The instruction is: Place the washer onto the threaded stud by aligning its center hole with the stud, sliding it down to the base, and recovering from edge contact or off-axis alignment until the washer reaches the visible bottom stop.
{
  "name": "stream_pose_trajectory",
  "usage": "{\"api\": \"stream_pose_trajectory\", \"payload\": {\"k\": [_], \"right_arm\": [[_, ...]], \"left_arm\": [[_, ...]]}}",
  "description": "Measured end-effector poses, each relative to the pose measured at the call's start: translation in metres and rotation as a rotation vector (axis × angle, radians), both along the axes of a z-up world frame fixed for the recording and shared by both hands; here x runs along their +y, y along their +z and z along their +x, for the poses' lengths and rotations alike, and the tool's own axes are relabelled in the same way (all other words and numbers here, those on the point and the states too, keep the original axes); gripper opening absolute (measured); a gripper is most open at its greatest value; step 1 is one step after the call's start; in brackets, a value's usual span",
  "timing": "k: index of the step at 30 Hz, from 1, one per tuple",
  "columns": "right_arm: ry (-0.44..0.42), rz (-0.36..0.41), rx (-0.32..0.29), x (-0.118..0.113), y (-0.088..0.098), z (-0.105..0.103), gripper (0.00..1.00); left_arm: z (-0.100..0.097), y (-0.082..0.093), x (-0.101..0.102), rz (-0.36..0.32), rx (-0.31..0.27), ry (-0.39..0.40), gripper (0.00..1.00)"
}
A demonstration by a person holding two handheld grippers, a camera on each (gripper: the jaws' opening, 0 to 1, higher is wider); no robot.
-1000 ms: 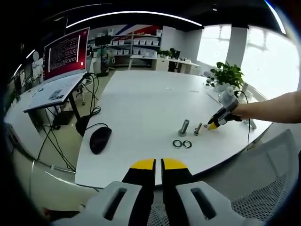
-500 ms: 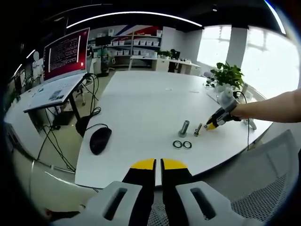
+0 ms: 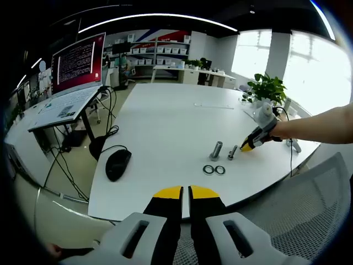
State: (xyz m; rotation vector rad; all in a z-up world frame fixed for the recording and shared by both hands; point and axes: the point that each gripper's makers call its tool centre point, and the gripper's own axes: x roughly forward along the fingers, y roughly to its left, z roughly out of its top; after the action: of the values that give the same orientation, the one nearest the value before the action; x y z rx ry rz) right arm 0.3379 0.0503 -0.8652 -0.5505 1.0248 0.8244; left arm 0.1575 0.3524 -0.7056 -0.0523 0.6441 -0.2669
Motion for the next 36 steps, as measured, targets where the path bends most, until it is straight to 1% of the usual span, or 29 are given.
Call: {"api": "stream_pose_trajectory", "payload": {"k": [7,16,26,31,36], "right_arm": [[-0.007,0.002,-0.016,0.0,0.0,0.0,0.14],[-0.012,0.0,-0.021,0.002,0.001,0.0,0.14],[-0.013,-0.019,-0.027,-0.001,0.002,0.001,0.14],[-0.024,0.001,-0.036,-0.003,0.009,0.002,0.14],[-0.015,0.008,-0.044,-0.003,0.017,0.001,0.14]], "left_arm": [[0.0,0.0,0.0,0.0,-0.002,0.004,0.01],[0.001,0.002,0.001,-0.014,-0.009,0.014,0.01],[0.001,0.001,0.001,-0.01,-0.005,0.008,0.01],[0.001,0.001,0.0,-0.011,-0.007,0.008,0.01],[0.002,0.002,0.0,-0.011,-0.008,0.006,0.01]]}}
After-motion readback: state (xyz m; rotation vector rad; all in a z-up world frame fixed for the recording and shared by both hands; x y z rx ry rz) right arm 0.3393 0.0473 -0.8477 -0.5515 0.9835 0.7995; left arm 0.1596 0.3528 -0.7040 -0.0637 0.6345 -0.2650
